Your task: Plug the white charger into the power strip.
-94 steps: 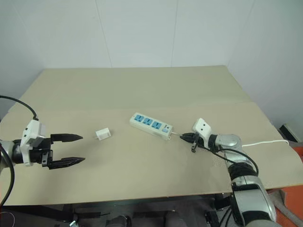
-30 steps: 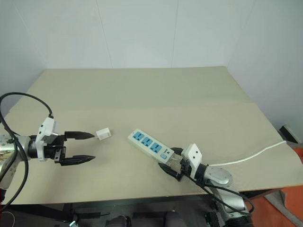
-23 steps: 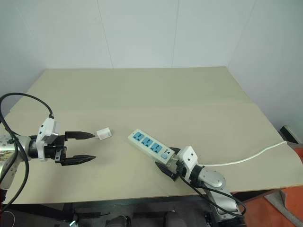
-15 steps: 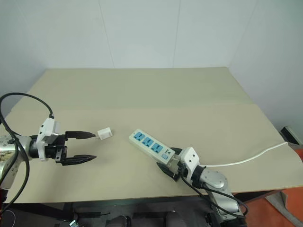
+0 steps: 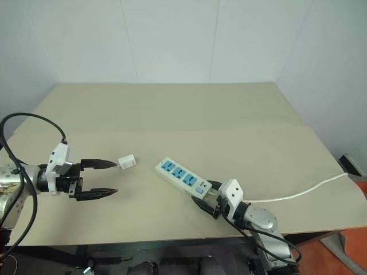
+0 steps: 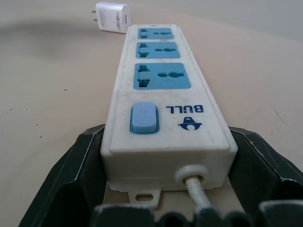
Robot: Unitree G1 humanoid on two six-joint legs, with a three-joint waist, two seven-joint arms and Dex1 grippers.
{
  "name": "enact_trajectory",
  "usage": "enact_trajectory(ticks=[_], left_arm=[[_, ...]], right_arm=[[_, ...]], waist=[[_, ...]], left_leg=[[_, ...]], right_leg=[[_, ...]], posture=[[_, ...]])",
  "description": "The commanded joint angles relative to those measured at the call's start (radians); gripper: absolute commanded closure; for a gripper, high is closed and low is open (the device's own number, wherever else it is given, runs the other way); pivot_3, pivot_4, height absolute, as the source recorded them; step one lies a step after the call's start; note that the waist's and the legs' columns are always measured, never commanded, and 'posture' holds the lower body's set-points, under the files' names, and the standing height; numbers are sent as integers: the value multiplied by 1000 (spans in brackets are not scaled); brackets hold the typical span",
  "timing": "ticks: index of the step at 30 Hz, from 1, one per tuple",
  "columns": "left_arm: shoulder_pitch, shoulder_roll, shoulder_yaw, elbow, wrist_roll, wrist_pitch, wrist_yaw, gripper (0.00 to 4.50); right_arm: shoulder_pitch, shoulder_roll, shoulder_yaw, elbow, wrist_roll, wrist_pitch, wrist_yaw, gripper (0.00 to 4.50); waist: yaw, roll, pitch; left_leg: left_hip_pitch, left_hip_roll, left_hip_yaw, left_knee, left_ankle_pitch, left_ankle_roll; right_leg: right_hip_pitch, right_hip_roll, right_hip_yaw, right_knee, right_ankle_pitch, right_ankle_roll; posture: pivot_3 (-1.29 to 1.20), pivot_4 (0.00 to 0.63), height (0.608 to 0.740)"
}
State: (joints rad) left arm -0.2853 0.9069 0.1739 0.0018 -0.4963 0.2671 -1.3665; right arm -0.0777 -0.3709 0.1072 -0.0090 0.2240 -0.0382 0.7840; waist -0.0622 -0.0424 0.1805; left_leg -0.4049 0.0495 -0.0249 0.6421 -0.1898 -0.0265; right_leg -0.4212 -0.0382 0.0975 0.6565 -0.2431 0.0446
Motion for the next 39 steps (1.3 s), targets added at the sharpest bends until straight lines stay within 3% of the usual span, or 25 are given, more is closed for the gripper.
enact_trajectory(ticks=[1, 5, 8, 13, 17, 22, 27, 39], left_arm=[[-113, -2, -43, -8, 50, 19, 67, 0], [-369, 2, -181, 74, 126, 142, 63, 0], [-608, -8, -342, 197, 266, 225, 30, 0], [-981, -118, -628, 503, 525, 268, -83, 0], [-1145, -236, -739, 738, 646, 304, -112, 0], [-1173, -328, -848, 919, 823, 221, -34, 0], [-1174, -397, -835, 1037, 867, 239, 5, 0], [-1123, -433, -840, 1140, 970, 256, 25, 0]], right_arm=[[-24, -14, 20, 33, 7, -30, 63, 1078], [-102, -70, 59, 93, 36, -64, 253, 1078], [-170, -102, 101, 141, 44, -89, 391, 1078], [-283, -95, 168, 235, 11, -87, 503, 1078], [-315, -66, 201, 311, -46, -163, 499, 1078], [-312, -33, 204, 341, -84, -198, 449, 1078], [-284, -26, 202, 333, -103, -221, 417, 1078], [-273, 2, 222, 349, -132, -253, 361, 1078]], waist=[[2, -1, -1], [5, -2, -1], [-1, -2, -1], [-10, -2, -1], [-17, -1, -1], [-38, -1, -1], [-41, -1, -1], [-45, -2, -1]], left_leg=[[0, 0, 0, 0, 0, 0], [0, 0, 0, 2, 0, 0], [0, 0, -1, 2, 0, 0], [-1, -1, -3, 2, 0, 0], [-1, 0, -3, 1, 0, 1], [0, 0, -4, 1, 0, 1], [1, 1, -6, 1, 0, 1], [4, 1, -6, 1, 0, 1]], right_leg=[[0, 0, 0, 0, 0, 0], [1, 0, 0, 0, 1, 1], [1, 1, 0, 0, 0, 1], [1, 3, 0, 0, 0, 1], [-1, 5, 1, 1, -1, 1], [0, 6, 2, 4, -1, 1], [-1, 8, 3, 6, -1, 1], [0, 9, 4, 7, -1, 1]], posture=[[0, 150, 740], [0, 150, 740], [0, 150, 740], [0, 150, 740], [0, 150, 740], [0, 150, 740], [0, 150, 740], [0, 150, 740]])
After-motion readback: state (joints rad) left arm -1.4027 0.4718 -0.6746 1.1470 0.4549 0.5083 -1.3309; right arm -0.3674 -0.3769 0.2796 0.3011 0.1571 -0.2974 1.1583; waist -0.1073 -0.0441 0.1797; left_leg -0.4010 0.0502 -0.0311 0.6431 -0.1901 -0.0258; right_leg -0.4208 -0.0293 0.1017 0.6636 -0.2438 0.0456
